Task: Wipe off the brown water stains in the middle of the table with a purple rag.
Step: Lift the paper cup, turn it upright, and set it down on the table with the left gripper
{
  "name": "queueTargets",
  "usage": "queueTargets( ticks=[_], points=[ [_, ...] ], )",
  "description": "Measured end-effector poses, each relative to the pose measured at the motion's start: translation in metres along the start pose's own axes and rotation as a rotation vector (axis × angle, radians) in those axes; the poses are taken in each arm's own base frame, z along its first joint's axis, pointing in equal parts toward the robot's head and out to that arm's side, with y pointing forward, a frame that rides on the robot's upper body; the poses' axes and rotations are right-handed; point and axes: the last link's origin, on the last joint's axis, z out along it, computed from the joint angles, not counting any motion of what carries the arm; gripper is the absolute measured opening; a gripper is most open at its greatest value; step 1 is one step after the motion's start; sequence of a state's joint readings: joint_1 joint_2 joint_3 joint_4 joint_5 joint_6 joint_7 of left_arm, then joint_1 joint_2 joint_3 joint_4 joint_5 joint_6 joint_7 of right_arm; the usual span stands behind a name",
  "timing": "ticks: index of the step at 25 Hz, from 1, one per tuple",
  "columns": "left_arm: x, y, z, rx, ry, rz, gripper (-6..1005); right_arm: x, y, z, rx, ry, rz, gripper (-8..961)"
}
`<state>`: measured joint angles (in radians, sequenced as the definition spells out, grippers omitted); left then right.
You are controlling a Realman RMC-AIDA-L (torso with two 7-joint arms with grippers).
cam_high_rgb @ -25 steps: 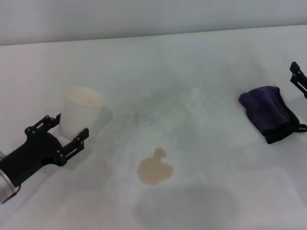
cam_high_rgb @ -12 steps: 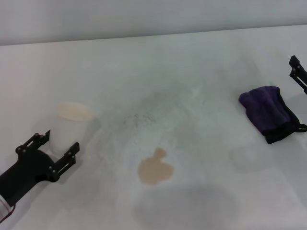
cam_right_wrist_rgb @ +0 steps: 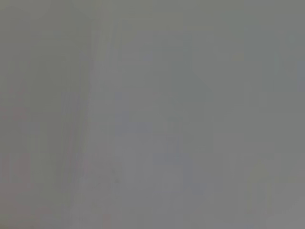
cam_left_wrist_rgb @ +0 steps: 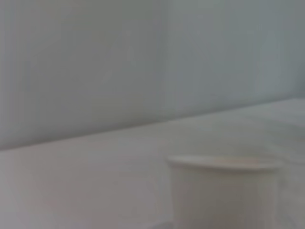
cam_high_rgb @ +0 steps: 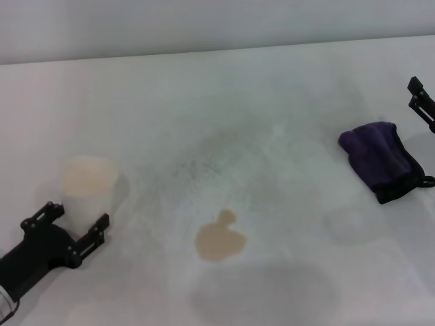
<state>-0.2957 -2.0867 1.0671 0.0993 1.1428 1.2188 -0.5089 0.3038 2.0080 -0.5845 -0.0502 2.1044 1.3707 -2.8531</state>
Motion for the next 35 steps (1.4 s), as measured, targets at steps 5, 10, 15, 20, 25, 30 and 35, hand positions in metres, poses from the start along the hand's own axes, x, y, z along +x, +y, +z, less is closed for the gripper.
queueTargets(
  ticks=[5,10,15,20,25,30,35],
  points=[
    [-0.007,0.005,-0.004,-0.013,-0.031,0.007,780,0.000,0.001,-0.001,-0.001,-0.001,0.005,870],
    [-0.011,0.007,-0.008,-0.003,-0.034,0.014,792,0.000,0.003,0.000,-0.009,-0.001,0.007,870],
    [-0.012,0.007,-0.012,0.003,-0.031,0.049,803,0.000,0.005,0.002,-0.020,0.000,0.008,870],
    [-0.009,0.007,-0.010,-0.006,-0.017,0.060,815,0.000,0.007,0.003,-0.029,0.001,0.007,870],
    [-0.006,0.009,-0.011,-0.019,0.010,0.091,838,0.000,0.008,0.003,-0.030,0.001,0.008,870],
    [-0.007,0.011,-0.014,-0.017,0.014,0.099,865,0.000,0.008,0.003,-0.031,0.001,0.006,870],
    [-0.008,0.018,-0.026,-0.015,0.058,0.103,877,0.000,0.008,0.006,-0.032,0.005,-0.002,870]
  ],
)
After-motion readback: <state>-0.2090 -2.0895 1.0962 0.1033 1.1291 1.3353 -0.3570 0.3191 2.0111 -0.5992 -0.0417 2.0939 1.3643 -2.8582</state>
